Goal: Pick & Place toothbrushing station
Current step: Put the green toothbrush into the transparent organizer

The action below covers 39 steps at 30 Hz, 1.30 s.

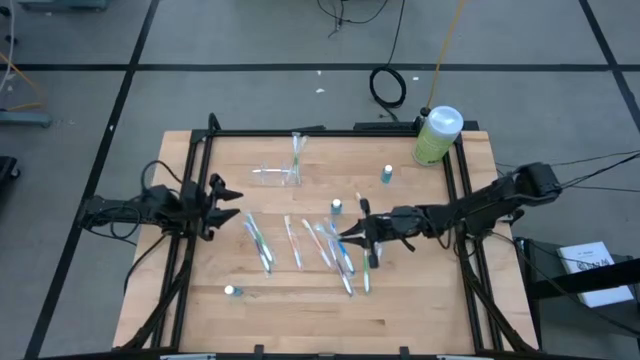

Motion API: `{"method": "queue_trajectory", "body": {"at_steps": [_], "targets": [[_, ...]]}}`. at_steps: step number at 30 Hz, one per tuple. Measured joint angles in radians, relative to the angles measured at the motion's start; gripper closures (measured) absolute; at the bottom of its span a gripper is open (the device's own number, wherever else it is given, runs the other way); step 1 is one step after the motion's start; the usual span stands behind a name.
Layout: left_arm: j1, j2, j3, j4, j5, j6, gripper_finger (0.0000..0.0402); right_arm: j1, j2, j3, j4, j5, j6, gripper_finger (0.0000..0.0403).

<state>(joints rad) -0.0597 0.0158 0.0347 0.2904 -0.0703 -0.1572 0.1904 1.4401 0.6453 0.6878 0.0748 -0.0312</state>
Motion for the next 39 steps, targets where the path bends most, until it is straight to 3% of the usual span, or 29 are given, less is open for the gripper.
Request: {"method": "queue_trajectory", "body": {"at_steps": [5,9,17,20,28,39], "targets": [[0.000,0.010,0.000,0.030,-0.100,0.004,0.0172,-0.034,0.056,0.000,0.071,-0.004,0.000,0.0385],[0.000,0.119,0.000,0.068,-0.223,-0.022,0.0172,-0.057,0.090,0.000,0.118,-0.028,0.000,0.0385],[0.000,0.639,0.003,0.675,-0.192,0.166,0.0172,-0.111,0.098,0.000,0.180,-0.021,-0.019,0.0385],[0.000,0.837,0.039,0.812,-0.191,0.201,0.0172,-0.130,0.098,0.000,0.209,-0.020,-0.020,0.0385],[0.000,1.208,0.333,0.838,-0.104,0.289,0.0172,-0.137,0.098,0.000,0.202,-0.020,-0.042,0.0385],[0.000,1.414,0.575,0.815,-0.026,0.331,0.0172,-0.137,0.098,0.000,0.206,-0.020,-0.070,0.0385]]}}
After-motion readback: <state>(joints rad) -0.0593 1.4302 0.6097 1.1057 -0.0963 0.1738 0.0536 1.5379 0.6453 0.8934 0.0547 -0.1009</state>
